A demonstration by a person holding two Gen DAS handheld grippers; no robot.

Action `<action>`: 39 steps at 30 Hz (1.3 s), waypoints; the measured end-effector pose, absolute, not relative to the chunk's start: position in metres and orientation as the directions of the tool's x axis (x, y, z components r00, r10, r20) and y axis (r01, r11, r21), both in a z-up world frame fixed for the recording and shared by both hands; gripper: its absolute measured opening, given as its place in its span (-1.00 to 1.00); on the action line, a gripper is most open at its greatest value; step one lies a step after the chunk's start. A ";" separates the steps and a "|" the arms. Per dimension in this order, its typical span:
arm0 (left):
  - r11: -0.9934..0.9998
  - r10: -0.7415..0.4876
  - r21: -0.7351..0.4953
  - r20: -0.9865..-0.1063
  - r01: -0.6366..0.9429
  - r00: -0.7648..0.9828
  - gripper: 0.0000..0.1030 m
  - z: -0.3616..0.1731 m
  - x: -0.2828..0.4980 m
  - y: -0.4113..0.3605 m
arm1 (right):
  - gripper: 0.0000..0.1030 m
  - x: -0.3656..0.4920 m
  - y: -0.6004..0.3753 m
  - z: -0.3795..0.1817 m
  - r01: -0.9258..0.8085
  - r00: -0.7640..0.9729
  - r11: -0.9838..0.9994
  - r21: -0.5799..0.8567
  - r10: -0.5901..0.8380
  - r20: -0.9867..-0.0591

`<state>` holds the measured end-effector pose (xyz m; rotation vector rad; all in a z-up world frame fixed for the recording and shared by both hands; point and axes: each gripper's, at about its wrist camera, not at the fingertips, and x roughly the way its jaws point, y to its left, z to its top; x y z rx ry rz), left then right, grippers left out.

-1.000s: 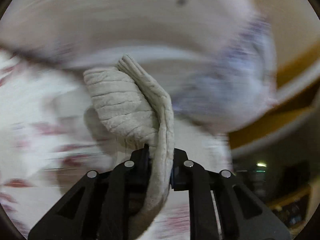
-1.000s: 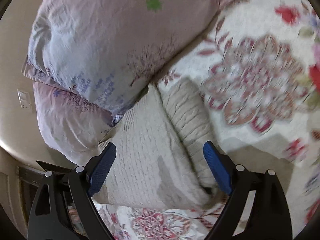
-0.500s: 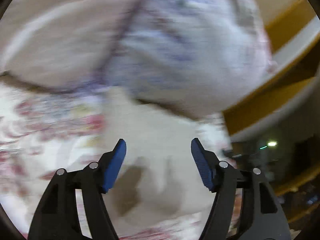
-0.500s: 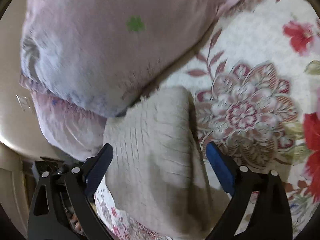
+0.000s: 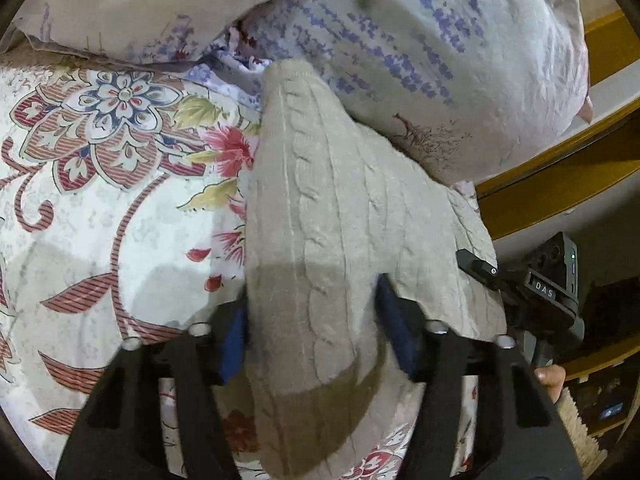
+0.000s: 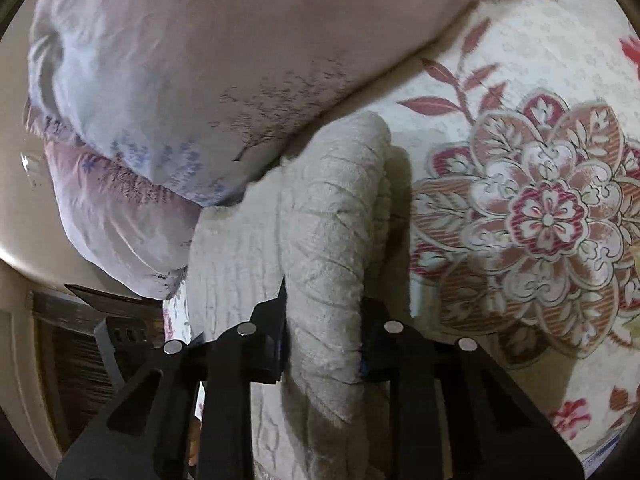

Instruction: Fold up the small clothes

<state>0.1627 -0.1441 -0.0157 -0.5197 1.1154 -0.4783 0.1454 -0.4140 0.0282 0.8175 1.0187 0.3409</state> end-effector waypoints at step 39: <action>0.998 -0.008 0.016 -0.930 0.063 0.368 0.97 -0.025 0.022 -0.042 | 0.97 0.015 -0.229 0.028 0.090 0.451 0.996 0.011 -0.031 -0.892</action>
